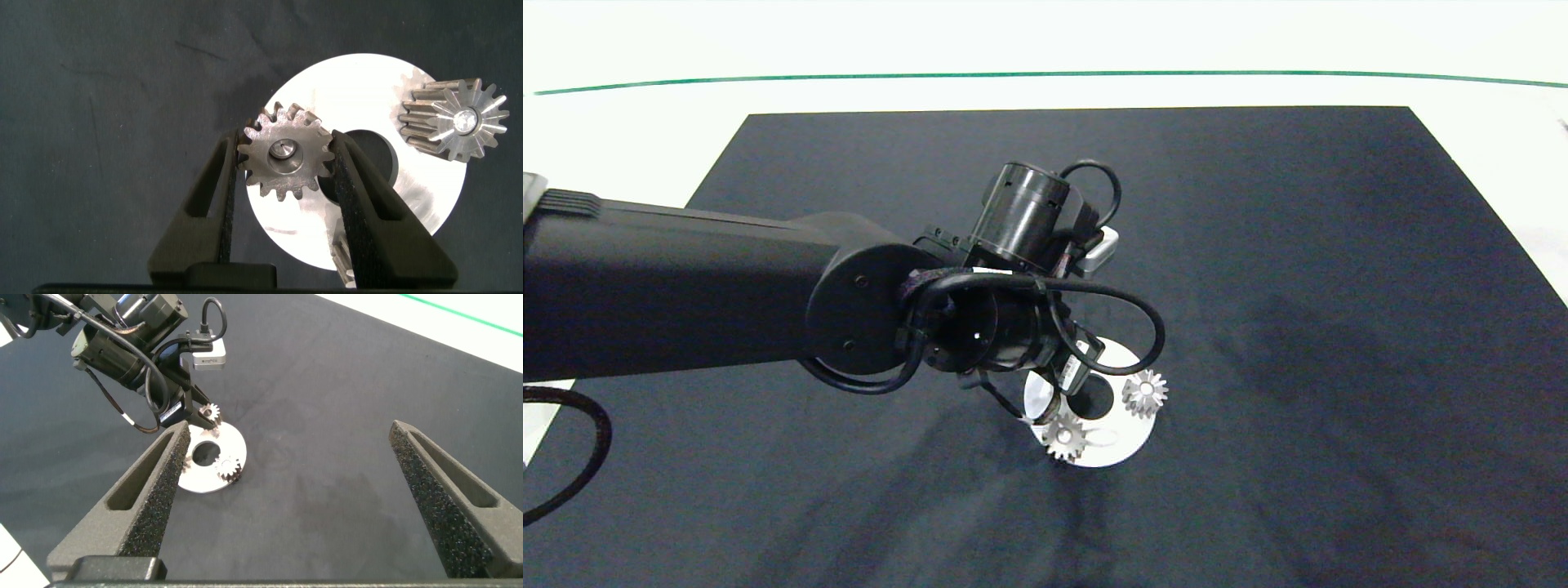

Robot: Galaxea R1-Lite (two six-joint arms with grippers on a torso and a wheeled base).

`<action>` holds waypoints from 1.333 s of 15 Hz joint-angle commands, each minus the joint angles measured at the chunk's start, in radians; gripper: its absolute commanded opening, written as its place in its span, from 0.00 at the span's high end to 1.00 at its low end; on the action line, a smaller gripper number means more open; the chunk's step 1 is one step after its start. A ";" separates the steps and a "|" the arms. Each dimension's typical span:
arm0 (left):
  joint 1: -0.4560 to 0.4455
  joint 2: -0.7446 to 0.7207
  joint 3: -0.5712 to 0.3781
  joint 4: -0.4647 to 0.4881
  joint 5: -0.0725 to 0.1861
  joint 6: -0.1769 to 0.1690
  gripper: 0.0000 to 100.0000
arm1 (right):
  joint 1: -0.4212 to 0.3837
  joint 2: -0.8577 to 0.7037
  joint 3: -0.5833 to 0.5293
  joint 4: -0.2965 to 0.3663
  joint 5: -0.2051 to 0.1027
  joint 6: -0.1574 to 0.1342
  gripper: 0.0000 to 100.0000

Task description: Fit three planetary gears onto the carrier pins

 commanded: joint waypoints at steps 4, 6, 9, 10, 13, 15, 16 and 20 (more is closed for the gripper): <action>0.001 -0.013 -0.004 0.003 0.002 -0.025 0.00 | 0.000 0.000 -0.001 -0.001 0.000 -0.002 0.00; 0.007 -0.033 -0.003 0.006 0.002 -0.032 0.00 | 0.000 0.002 -0.001 -0.004 0.000 -0.002 0.00; 0.006 -0.070 -0.003 0.008 0.004 -0.030 0.00 | 0.000 -0.003 -0.003 -0.006 0.000 -0.002 0.00; 0.007 -0.095 0.000 0.009 0.004 -0.030 0.00 | 0.000 -0.006 -0.003 -0.006 0.000 -0.002 0.00; 0.168 -0.378 0.142 -0.006 0.022 -0.032 0.00 | -0.012 -0.032 -0.015 -0.004 -0.011 -0.019 0.00; 0.357 -0.587 0.286 -0.023 0.025 -0.015 0.00 | -0.084 -0.034 -0.015 -0.001 -0.038 -0.043 0.00; 0.438 -0.688 0.358 -0.042 0.025 -0.007 0.00 | -0.161 -0.028 -0.013 -0.001 -0.078 -0.043 0.00; 0.509 -1.006 0.623 -0.123 0.025 0.004 0.00 | -0.490 -0.103 0.090 -0.006 -0.157 -0.152 0.00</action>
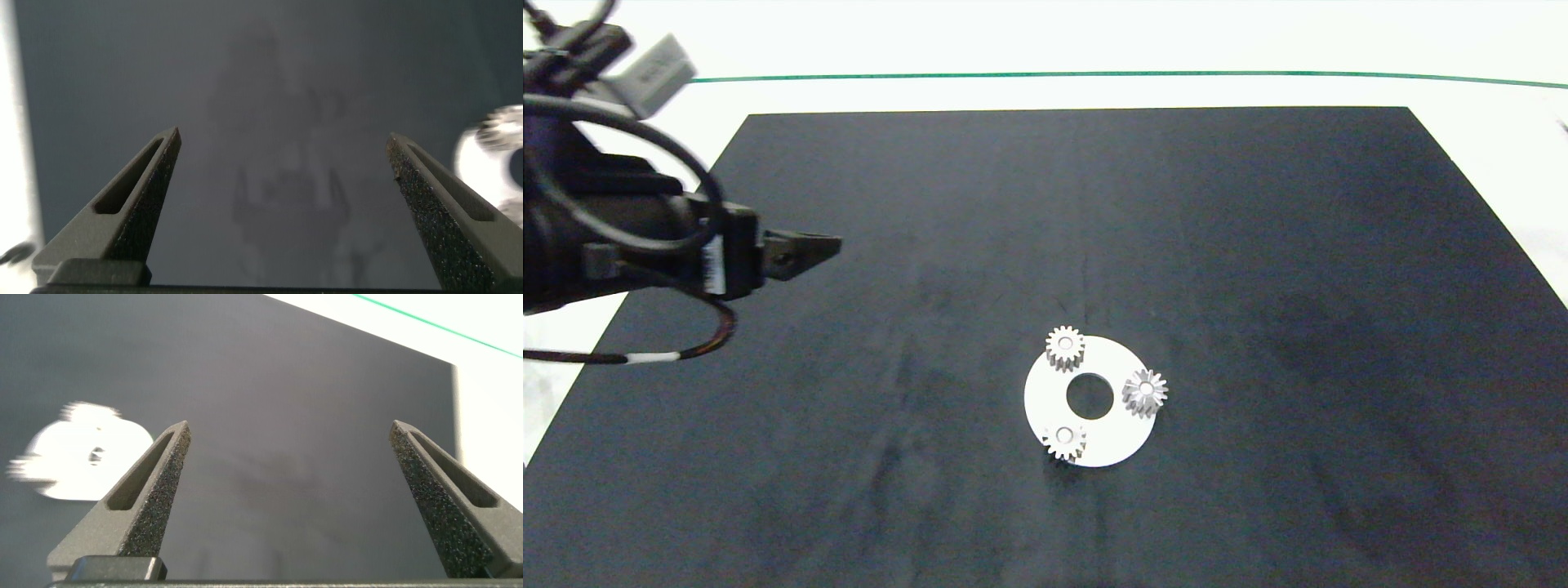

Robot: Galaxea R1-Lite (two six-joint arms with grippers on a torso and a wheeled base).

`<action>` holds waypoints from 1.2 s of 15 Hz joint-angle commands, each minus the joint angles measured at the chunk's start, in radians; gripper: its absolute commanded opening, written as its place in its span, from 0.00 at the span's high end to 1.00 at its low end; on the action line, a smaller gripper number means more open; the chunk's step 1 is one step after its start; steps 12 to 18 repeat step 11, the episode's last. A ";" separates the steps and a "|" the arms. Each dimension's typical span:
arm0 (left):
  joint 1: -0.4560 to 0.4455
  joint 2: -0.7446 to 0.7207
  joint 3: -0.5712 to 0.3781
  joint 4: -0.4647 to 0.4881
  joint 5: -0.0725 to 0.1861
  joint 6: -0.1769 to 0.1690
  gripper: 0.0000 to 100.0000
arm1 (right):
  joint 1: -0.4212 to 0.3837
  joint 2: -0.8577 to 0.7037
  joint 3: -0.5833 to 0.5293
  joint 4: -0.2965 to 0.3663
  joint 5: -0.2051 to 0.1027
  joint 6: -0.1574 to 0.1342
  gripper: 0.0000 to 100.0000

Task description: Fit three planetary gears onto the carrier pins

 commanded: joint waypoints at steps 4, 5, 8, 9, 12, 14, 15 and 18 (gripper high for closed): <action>0.246 -0.675 0.604 -0.180 0.008 0.141 0.00 | -0.491 -0.343 0.207 -0.006 -0.069 -0.126 0.00; 0.251 -0.732 0.668 -0.213 0.005 0.143 0.00 | -0.560 -0.426 0.283 -0.015 -0.069 -0.099 0.00; 0.261 -0.915 0.785 -0.246 0.007 0.138 0.00 | -0.723 -0.677 0.450 -0.023 -0.041 -0.087 0.00; 0.277 -0.965 0.809 -0.245 0.005 0.139 0.00 | -0.720 -0.719 0.493 -0.032 -0.041 -0.084 0.00; 0.307 -1.069 0.823 -0.246 0.002 0.112 0.00 | -0.723 -0.726 0.593 -0.170 -0.041 -0.041 0.00; 0.307 -1.069 0.823 -0.246 0.002 0.112 0.00 | -0.723 -0.726 0.593 -0.170 -0.041 -0.041 0.00; 0.307 -1.069 0.823 -0.246 0.002 0.112 0.00 | -0.723 -0.726 0.593 -0.170 -0.041 -0.041 0.00; 0.307 -1.069 0.823 -0.246 0.002 0.112 0.00 | -0.723 -0.726 0.593 -0.170 -0.041 -0.041 0.00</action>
